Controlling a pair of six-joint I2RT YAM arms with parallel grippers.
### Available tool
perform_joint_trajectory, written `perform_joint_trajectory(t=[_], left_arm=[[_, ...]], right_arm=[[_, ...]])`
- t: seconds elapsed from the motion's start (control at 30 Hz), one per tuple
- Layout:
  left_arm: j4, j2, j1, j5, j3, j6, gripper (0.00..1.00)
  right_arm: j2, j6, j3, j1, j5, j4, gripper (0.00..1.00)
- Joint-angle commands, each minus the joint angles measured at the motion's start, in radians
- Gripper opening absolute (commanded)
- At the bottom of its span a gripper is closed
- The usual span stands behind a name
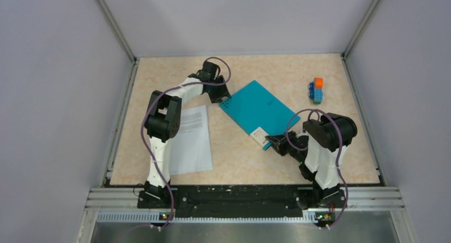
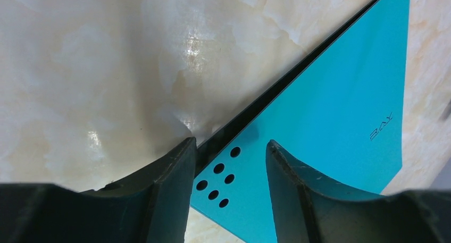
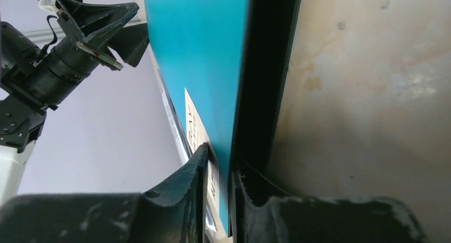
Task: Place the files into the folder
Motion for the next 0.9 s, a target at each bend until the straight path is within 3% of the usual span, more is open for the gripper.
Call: perform_joint_trajectory(t=[0.0, 0.1, 0.33, 0.47, 0.57, 0.73, 0.87], left_arm=[[-0.093, 0.002, 0.009, -0.003, 0.084, 0.023, 0.57], [-0.145, -0.024, 0.01, -0.024, 0.126, 0.017, 0.64], [-0.203, -0.135, 0.012, -0.055, 0.143, -0.034, 0.76], [-0.211, -0.204, 0.006, -0.058, 0.115, -0.075, 0.79], [-0.229, -0.256, 0.006, -0.052, 0.106, -0.102, 0.81], [-0.227, -0.353, 0.0, -0.06, 0.074, -0.155, 0.82], [-0.225, -0.421, -0.017, -0.081, 0.057, -0.196, 0.83]], right_arm=[[0.032, -0.092, -0.03, -0.001, 0.01, 0.16, 0.12], [0.026, -0.135, -0.031, 0.0, 0.013, 0.159, 0.0], [-0.056, -0.274, -0.076, 0.013, 0.062, 0.157, 0.0], [-0.205, -0.358, -0.092, 0.04, 0.109, 0.06, 0.0], [-0.401, -0.443, -0.073, 0.101, 0.175, -0.169, 0.0], [-0.839, -0.692, 0.082, 0.322, 0.495, -0.825, 0.0], [-0.983, -0.821, 0.154, 0.384, 0.613, -1.046, 0.0]])
